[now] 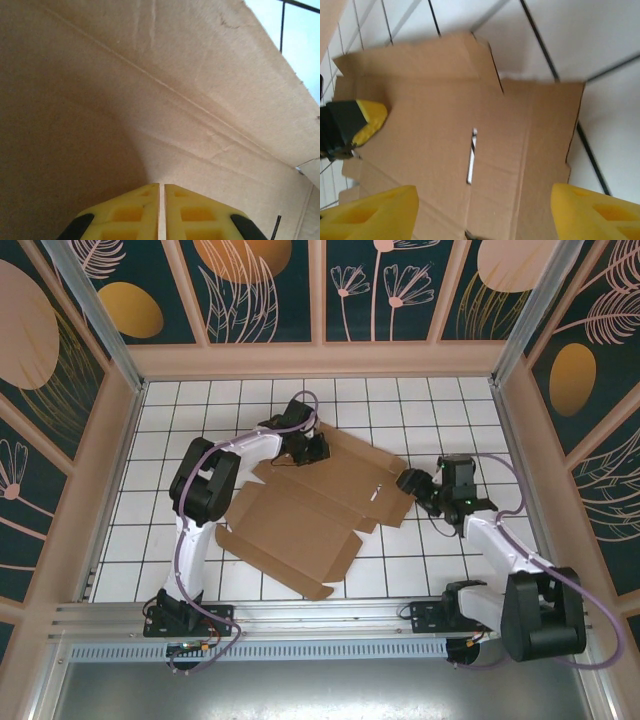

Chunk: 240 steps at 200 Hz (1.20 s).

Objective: Fold the paper box

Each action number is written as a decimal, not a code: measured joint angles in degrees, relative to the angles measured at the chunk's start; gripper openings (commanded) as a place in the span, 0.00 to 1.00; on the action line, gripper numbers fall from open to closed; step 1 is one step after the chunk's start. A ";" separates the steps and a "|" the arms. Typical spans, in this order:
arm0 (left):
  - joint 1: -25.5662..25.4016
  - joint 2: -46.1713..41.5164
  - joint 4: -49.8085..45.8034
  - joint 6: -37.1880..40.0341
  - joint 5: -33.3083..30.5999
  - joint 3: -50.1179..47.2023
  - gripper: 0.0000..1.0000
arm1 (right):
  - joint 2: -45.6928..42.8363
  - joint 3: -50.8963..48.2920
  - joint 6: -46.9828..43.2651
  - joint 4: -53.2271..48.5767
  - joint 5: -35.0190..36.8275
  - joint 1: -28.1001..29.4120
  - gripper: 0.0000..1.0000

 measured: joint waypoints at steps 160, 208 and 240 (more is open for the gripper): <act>1.40 -2.49 7.37 -1.73 1.42 -7.98 0.08 | -4.17 -11.34 4.26 9.57 -13.51 -10.62 0.64; 1.49 -2.60 7.69 -1.73 1.62 -8.24 0.08 | 5.40 -12.81 6.23 19.10 -20.79 -9.86 0.53; 1.53 -2.60 7.82 -1.73 1.64 -8.37 0.07 | 12.66 -12.41 7.45 25.18 -22.67 -6.75 0.50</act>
